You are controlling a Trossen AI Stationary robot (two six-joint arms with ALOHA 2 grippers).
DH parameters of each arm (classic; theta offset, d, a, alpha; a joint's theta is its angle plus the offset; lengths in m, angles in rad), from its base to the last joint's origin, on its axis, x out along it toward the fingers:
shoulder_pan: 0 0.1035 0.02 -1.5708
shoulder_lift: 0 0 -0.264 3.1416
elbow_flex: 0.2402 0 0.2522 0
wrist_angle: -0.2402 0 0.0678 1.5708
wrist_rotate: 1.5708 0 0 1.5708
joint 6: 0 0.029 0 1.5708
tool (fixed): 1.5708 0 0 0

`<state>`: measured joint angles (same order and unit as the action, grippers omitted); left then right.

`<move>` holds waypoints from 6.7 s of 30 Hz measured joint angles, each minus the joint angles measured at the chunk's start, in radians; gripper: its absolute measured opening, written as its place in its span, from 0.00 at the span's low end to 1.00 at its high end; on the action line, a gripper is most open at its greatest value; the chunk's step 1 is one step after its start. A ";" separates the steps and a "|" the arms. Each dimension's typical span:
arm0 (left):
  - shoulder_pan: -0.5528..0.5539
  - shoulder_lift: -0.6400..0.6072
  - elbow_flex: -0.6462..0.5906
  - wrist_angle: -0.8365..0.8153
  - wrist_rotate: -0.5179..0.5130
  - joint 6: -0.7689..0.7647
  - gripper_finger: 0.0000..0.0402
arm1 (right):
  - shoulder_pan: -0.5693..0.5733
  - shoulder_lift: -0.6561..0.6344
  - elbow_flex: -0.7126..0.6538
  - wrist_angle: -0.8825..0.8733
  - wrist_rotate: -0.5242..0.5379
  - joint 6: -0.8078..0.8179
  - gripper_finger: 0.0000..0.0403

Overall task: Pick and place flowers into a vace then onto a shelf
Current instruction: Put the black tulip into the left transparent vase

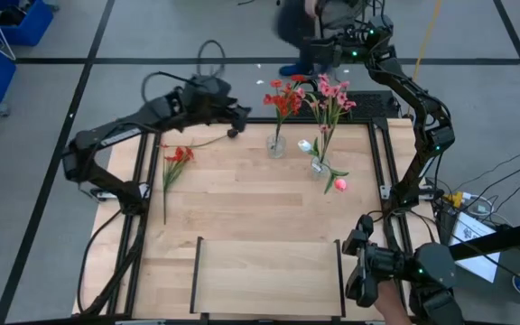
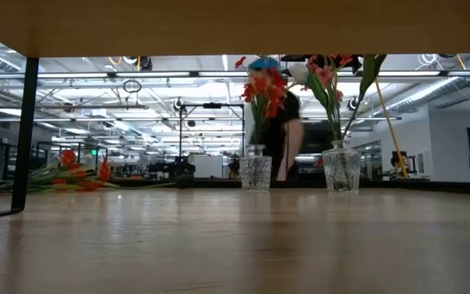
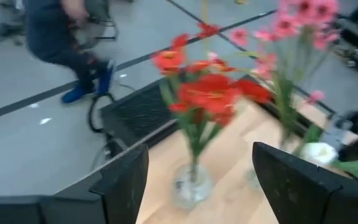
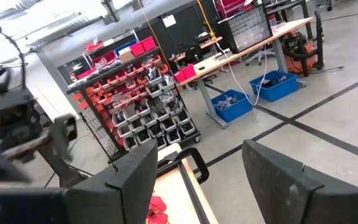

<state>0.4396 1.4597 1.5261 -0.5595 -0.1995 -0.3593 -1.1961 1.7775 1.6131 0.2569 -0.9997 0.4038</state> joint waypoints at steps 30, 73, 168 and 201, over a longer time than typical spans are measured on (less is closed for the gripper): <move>0.481 0.315 0.000 -0.350 0.465 0.356 0.55 | 0.013 0.000 0.000 -0.001 0.003 -0.004 0.56; 0.489 0.527 0.000 -0.595 0.379 0.919 0.18 | 0.020 0.000 -0.097 0.121 0.000 0.112 0.56; 0.507 0.547 -0.234 -0.263 0.270 0.767 0.39 | 0.020 0.000 -0.194 0.162 0.000 0.139 0.56; 0.496 0.544 -0.258 -0.219 0.420 0.731 0.23 | 0.020 0.000 -0.194 0.203 0.030 0.153 0.56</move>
<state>0.9359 2.0032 1.2678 -0.7781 0.2210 0.3715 -1.1759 1.7775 1.4193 0.4603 -0.9695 0.5572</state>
